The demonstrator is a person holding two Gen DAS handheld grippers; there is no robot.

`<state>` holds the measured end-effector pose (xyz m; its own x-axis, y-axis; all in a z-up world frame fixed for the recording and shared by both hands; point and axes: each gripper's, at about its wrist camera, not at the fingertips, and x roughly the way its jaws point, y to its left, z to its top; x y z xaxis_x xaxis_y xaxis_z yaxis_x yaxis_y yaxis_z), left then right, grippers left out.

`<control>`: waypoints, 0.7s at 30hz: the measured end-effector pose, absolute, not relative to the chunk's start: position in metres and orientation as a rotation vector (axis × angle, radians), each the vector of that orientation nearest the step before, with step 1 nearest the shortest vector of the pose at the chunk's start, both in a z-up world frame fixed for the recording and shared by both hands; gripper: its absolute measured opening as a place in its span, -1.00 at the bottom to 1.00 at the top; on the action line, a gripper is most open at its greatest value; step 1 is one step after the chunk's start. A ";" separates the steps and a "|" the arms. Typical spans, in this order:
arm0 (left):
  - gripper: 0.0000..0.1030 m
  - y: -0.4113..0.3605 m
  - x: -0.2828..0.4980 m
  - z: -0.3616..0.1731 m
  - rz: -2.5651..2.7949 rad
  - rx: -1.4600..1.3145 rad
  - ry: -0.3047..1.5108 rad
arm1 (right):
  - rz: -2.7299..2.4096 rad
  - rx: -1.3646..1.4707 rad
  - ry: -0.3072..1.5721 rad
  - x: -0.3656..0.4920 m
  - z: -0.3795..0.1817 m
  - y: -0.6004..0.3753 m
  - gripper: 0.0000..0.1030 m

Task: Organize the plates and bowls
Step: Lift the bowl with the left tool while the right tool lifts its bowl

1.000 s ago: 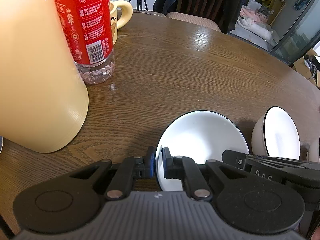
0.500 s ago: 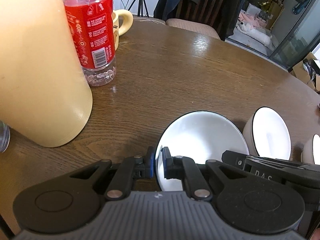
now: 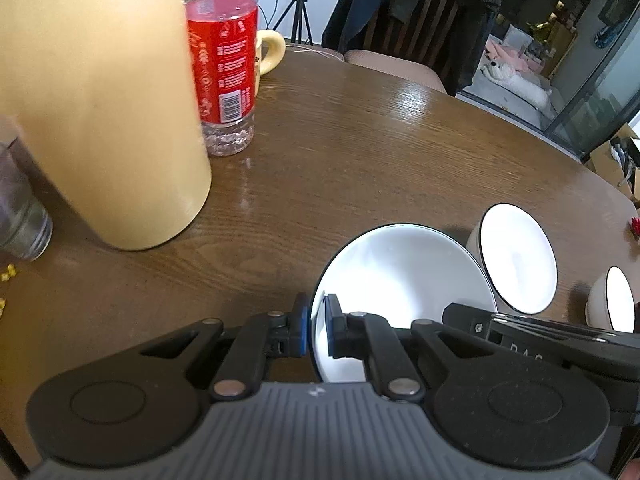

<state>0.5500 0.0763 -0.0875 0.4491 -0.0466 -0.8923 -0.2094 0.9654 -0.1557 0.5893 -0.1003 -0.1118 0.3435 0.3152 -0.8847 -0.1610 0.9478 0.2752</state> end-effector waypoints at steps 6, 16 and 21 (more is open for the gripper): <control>-0.82 0.079 0.529 -0.080 0.126 -0.275 1.092 | 0.339 0.131 1.174 0.571 -0.103 -0.098 -0.89; -0.82 0.085 0.496 -0.070 0.162 -0.298 1.073 | 0.381 0.110 1.161 0.541 -0.092 -0.092 -0.89; -0.82 0.087 0.481 -0.066 0.177 -0.307 1.067 | 0.400 0.102 1.159 0.528 -0.089 -0.090 -0.89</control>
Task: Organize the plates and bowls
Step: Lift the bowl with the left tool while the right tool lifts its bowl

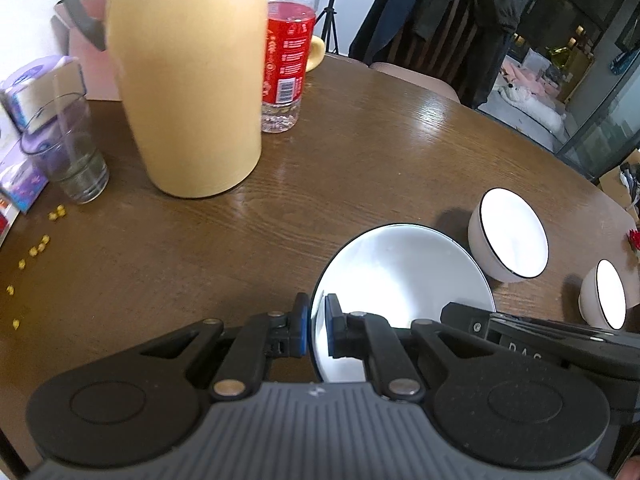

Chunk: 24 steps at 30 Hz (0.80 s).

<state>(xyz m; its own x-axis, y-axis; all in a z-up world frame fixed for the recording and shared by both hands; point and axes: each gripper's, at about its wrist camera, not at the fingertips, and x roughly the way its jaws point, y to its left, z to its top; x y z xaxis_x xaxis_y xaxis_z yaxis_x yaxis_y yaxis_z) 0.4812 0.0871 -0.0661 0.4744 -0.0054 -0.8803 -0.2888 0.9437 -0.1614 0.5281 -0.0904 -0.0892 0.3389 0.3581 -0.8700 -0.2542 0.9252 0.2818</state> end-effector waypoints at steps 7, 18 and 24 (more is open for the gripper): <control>-0.82 0.091 0.460 -0.060 0.199 -0.320 1.056 | 0.424 0.091 1.153 0.511 -0.085 -0.087 -0.89; -0.82 0.098 0.428 -0.052 0.235 -0.344 1.040 | 0.460 0.070 1.149 0.482 -0.078 -0.081 -0.89; -0.83 0.100 0.412 -0.049 0.252 -0.353 1.035 | 0.478 0.060 1.146 0.469 -0.075 -0.078 -0.89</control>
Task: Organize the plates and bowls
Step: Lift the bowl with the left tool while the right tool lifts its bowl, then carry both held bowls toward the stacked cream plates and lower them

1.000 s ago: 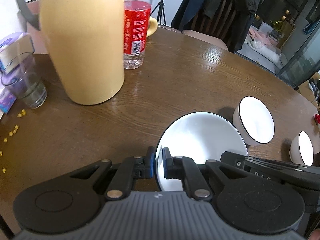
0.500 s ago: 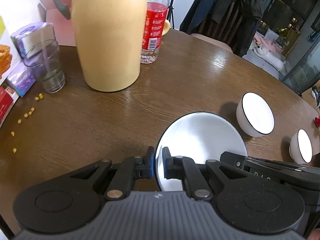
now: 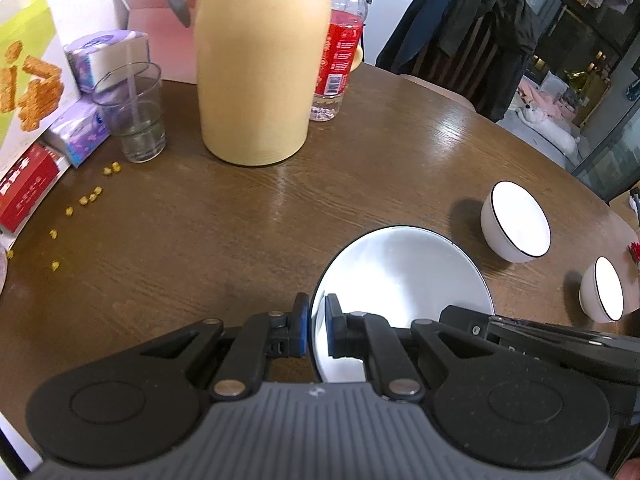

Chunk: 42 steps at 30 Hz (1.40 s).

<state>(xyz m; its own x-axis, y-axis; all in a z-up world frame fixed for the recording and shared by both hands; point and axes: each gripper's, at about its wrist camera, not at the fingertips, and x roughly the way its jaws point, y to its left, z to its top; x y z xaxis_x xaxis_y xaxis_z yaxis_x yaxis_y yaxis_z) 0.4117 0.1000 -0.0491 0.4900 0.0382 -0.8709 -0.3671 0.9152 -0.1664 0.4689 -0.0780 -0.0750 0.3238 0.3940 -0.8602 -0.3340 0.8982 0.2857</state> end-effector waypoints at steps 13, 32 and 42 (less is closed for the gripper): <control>-0.83 0.109 0.378 -0.048 0.311 -0.367 1.030 | 0.538 0.036 1.149 0.441 -0.075 -0.066 -0.89; -0.83 0.129 0.340 -0.060 0.375 -0.410 1.042 | 0.596 -0.006 1.174 0.413 -0.087 -0.042 -0.89; -0.82 0.141 0.323 -0.073 0.405 -0.431 1.065 | 0.621 -0.046 1.187 0.399 -0.097 -0.025 -0.89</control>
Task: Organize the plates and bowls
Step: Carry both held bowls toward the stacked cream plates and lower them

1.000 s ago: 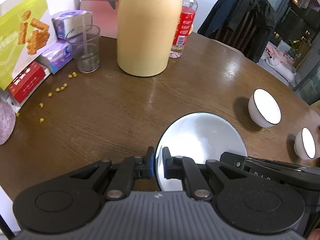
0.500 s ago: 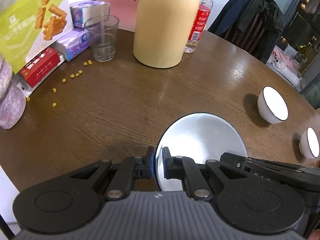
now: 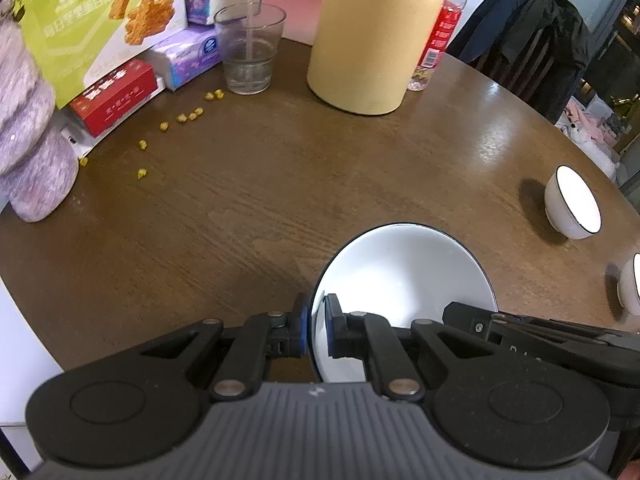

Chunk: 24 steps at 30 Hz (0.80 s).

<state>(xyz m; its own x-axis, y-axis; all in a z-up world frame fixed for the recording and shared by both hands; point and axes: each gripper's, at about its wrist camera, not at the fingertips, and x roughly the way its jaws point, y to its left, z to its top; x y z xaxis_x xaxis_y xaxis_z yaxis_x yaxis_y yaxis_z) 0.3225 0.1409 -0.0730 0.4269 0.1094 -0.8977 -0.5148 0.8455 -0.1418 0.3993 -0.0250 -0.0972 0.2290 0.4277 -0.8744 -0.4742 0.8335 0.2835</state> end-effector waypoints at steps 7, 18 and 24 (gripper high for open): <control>-0.82 0.144 0.312 -0.086 0.415 -0.444 1.084 | 0.632 -0.067 1.202 0.392 -0.108 -0.018 -0.89; -0.83 0.147 0.305 -0.103 0.423 -0.441 1.107 | 0.644 -0.081 1.202 0.385 -0.124 -0.013 -0.89; -0.82 0.148 0.305 -0.107 0.429 -0.436 1.118 | 0.644 -0.081 1.199 0.384 -0.129 -0.009 -0.89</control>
<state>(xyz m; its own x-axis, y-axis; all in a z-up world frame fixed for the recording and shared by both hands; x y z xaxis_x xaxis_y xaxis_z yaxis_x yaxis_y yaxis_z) 0.3054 0.1476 -0.1074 0.3748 0.1097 -0.9206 -0.5347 0.8368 -0.1180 0.3840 -0.0093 -0.1295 0.2083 0.4208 -0.8829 -0.5038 0.8199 0.2719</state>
